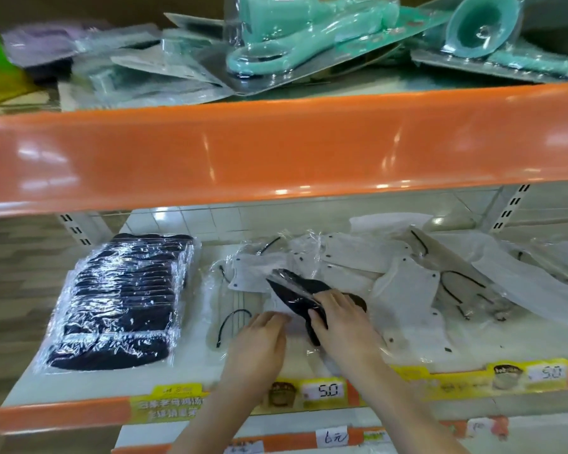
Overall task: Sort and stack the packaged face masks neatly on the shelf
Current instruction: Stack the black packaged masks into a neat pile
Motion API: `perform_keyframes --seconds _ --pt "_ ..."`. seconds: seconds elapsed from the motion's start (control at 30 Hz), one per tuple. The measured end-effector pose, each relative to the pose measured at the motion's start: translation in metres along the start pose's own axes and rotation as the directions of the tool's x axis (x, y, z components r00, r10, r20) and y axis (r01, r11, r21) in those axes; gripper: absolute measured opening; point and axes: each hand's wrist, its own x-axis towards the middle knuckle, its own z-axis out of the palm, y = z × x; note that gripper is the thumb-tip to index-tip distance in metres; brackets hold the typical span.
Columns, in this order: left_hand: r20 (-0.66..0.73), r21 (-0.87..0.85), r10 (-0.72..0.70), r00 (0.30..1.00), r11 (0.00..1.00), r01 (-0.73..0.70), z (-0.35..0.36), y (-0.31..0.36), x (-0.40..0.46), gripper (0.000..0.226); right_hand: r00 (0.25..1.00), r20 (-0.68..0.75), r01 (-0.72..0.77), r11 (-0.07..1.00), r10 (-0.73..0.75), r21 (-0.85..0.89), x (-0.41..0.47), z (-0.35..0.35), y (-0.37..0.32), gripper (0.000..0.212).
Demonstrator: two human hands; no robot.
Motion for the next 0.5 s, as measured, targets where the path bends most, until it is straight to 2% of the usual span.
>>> perform_keyframes --seconds 0.13,0.23,0.33,0.43,0.5 --pt "-0.168 0.040 -0.055 0.984 0.997 0.062 -0.025 -0.022 -0.007 0.029 0.992 0.113 0.049 0.997 -0.056 0.057 -0.002 0.021 -0.017 0.015" --pt "-0.255 0.091 -0.012 0.967 0.995 0.036 -0.034 -0.033 -0.008 0.027 0.983 0.163 0.064 0.994 -0.078 0.092 -0.001 0.029 -0.029 0.015" --pt "-0.324 0.079 0.032 0.946 0.997 -0.007 -0.034 -0.045 -0.006 0.027 0.986 0.131 0.089 0.993 -0.099 0.080 0.000 0.029 -0.036 0.017" --pt "-0.364 0.105 0.145 0.920 0.988 -0.114 -0.034 -0.053 -0.003 0.023 0.991 0.006 0.130 0.988 -0.131 0.088 0.003 0.025 -0.044 0.024" --pt "-0.337 0.159 0.235 0.912 0.969 -0.191 -0.036 -0.058 0.000 0.026 0.980 -0.074 0.192 0.978 -0.186 0.085 0.005 0.019 -0.053 0.024"
